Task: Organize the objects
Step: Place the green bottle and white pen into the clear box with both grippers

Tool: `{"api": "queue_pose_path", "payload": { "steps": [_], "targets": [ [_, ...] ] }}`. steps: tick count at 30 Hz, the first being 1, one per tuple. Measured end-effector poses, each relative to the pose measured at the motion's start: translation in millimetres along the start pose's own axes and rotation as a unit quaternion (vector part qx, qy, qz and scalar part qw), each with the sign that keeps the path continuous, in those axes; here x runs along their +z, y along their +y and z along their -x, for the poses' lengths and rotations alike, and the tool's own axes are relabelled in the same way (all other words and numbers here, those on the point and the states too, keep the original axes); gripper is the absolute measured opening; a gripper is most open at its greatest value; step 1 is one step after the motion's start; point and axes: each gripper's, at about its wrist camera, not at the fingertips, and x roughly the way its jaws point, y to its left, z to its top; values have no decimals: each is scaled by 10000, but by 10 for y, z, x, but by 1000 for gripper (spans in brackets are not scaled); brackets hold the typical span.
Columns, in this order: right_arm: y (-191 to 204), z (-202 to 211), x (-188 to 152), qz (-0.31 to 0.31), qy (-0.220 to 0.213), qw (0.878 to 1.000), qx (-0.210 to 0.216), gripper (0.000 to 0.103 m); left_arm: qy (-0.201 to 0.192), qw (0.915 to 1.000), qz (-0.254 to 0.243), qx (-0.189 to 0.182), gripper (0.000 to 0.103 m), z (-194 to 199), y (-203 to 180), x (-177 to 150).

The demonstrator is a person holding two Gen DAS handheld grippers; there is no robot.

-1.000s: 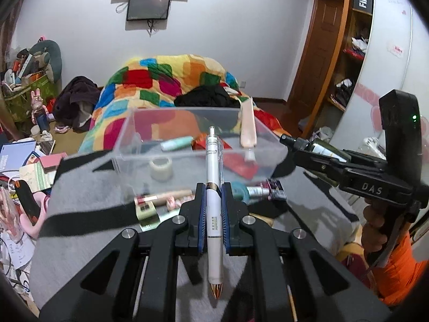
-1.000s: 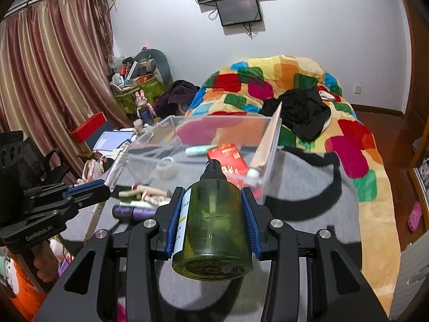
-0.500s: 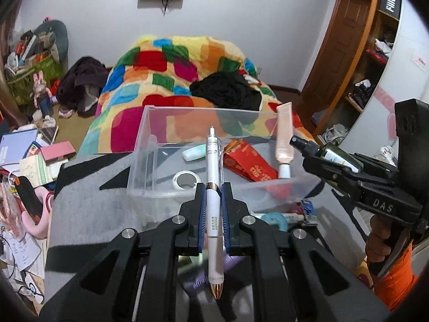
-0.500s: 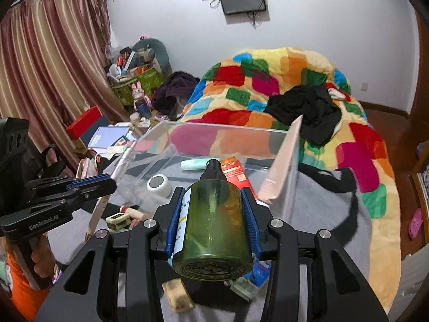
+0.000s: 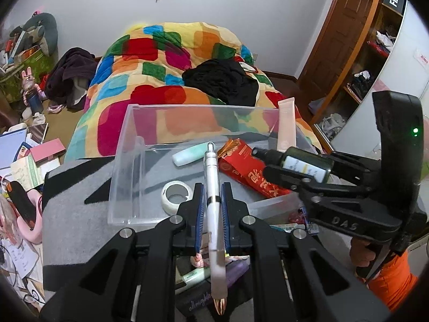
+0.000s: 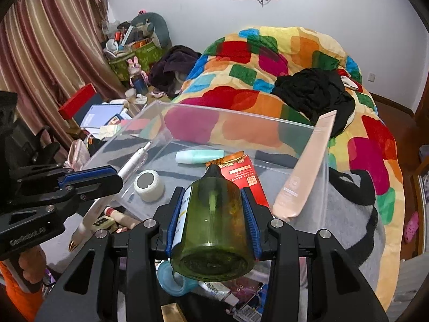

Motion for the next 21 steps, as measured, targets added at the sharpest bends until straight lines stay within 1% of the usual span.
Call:
{"api": "queue_pose_path", "payload": {
  "steps": [4, 9, 11, 14, 21],
  "targets": [
    [-30, -82, -6, -67, 164, 9998, 64, 38, -88, 10000, 7, 28, 10, 53, 6, 33],
    [-56, -94, -23, -88, 183, 9998, 43, 40, -153, 9998, -31, 86, 10, 117, 15, 68],
    [-57, -57, -36, -62, 128, 9999, 31, 41, -133, 9999, -67, 78, 10, 112, 11, 58],
    [-37, 40, -70, -21, -14, 10000, 31, 48, -54, 9999, -138, 62, 10, 65, -13, 29],
    [22, 293, -190, 79, -309, 9995, 76, 49, 38, 9998, -182, 59, 11, -41, -46, -16]
  ]
}}
